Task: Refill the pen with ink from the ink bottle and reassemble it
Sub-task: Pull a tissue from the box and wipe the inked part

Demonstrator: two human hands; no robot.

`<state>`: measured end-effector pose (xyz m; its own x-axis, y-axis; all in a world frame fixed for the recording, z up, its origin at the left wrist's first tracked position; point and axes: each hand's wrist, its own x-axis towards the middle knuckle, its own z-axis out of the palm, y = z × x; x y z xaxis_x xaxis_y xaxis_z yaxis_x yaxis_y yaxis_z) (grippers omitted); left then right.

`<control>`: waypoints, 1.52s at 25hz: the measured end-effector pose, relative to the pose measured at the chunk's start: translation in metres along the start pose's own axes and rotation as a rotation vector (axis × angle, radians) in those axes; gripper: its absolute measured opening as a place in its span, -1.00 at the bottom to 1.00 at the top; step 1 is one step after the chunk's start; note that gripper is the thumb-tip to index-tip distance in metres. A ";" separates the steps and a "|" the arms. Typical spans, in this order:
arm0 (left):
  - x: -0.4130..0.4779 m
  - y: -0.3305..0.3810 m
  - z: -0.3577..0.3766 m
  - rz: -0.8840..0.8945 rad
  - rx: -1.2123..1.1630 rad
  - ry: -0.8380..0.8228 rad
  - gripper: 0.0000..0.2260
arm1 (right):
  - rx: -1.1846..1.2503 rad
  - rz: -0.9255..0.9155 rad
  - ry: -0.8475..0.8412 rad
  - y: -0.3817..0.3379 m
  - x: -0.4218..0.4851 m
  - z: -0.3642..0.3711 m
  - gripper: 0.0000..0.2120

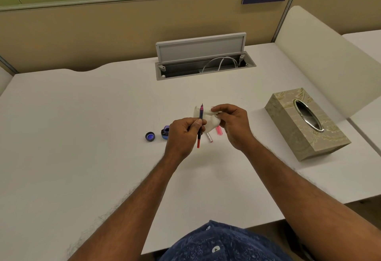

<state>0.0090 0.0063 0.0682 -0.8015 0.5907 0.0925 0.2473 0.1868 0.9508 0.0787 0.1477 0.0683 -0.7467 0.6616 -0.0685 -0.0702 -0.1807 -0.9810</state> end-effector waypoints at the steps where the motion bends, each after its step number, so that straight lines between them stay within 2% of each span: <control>1: 0.000 0.000 0.000 -0.003 0.003 0.001 -0.80 | 0.014 -0.013 -0.004 -0.001 -0.001 0.000 -0.66; 3: 0.000 0.000 0.001 -0.005 0.008 0.001 -0.80 | 0.021 -0.069 -0.033 -0.004 -0.003 0.000 -0.70; 7: -0.001 -0.001 0.004 0.011 0.106 -0.001 -0.79 | -0.224 -0.217 -0.021 -0.008 -0.006 0.004 -0.87; 9: -0.002 -0.001 0.005 0.021 0.122 0.003 -0.78 | -0.228 -0.225 -0.024 -0.011 -0.007 0.007 -0.78; 12: -0.002 -0.001 0.007 0.013 0.136 0.009 -0.77 | -0.235 -0.229 -0.035 -0.013 -0.007 0.009 -0.75; 16: -0.002 -0.003 0.006 -0.012 0.145 0.006 -0.79 | -0.175 -0.181 -0.067 -0.014 -0.009 0.007 -0.81; 18: -0.002 -0.003 0.004 -0.025 0.133 0.005 -0.79 | -0.028 -0.087 -0.102 -0.015 -0.009 0.005 -0.83; 21: -0.002 -0.001 0.002 -0.019 0.122 0.008 -0.83 | 0.248 0.088 -0.149 -0.017 -0.007 0.001 -0.75; 23: -0.001 0.000 0.001 -0.011 0.122 0.010 -0.84 | 0.320 0.148 -0.165 -0.017 -0.006 0.001 -0.77; 30: 0.001 -0.002 0.004 0.003 0.180 0.012 -0.78 | 0.243 0.134 -0.215 -0.013 -0.007 0.004 -0.81; 38: 0.002 0.000 0.006 -0.007 0.170 0.024 -0.80 | 0.210 0.104 -0.072 -0.009 -0.006 0.013 -0.84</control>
<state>0.0109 0.0118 0.0661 -0.8157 0.5707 0.0946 0.3284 0.3222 0.8879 0.0750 0.1360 0.0803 -0.8016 0.5795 -0.1470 -0.1205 -0.3974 -0.9097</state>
